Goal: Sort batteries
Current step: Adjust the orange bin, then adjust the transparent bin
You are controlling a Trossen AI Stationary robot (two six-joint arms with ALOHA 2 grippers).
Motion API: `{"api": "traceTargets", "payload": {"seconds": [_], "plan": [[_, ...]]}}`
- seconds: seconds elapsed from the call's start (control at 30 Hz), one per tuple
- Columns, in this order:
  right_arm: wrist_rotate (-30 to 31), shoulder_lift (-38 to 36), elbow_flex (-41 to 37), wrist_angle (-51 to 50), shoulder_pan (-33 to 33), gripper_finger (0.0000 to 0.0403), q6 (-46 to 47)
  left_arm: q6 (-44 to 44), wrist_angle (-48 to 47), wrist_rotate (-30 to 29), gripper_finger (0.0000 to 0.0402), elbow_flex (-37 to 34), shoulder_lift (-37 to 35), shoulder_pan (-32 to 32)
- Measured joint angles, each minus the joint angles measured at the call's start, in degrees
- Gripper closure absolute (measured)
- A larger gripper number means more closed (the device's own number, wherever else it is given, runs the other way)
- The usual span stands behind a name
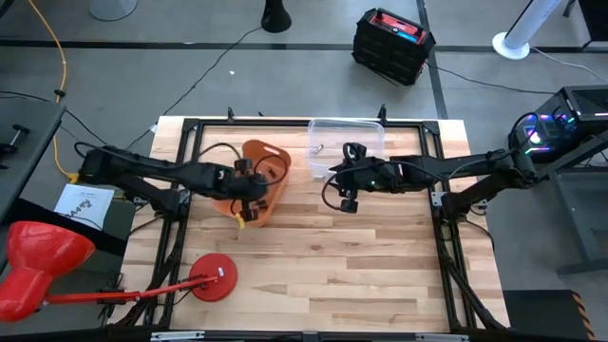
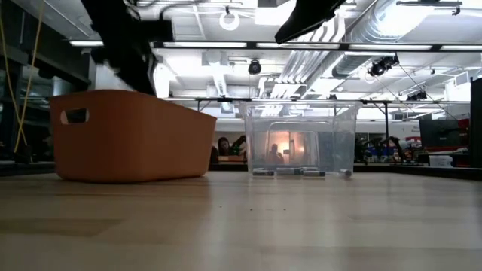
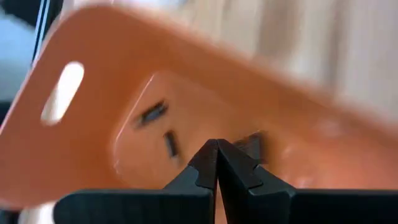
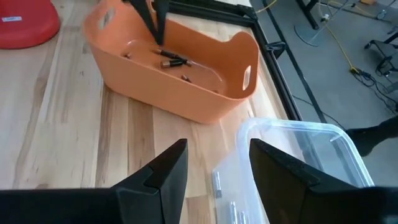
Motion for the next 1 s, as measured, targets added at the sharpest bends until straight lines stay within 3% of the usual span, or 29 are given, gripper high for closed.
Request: {"api": "traceTargets", "payload": {"seconds": [0.13,0.47,0.73,0.8,1.0], "plan": [[-0.05,0.00,0.00,0.13,0.38,0.0236,-1.36,0.40,0.48,-2.23,0.0401,-1.43,3.77,0.88],[-3.02,0.02,0.00,0.99,0.58,0.0236,-3.22,10.12,17.29,2.79,0.0401,-1.38,8.26,0.05],[-2.50,-0.01,-1.66,2.19,1.12,0.0236,-3.08,16.60,20.93,-4.33,0.0401,2.31,6.63,0.03],[0.78,-0.32,-4.90,3.31,0.58,0.0236,-3.23,19.71,20.74,-6.77,0.0401,3.18,5.84,0.05],[18.94,-3.84,-13.27,3.59,-3.16,0.0236,0.98,25.65,21.17,-13.84,0.0401,3.29,1.65,1.39]]}}
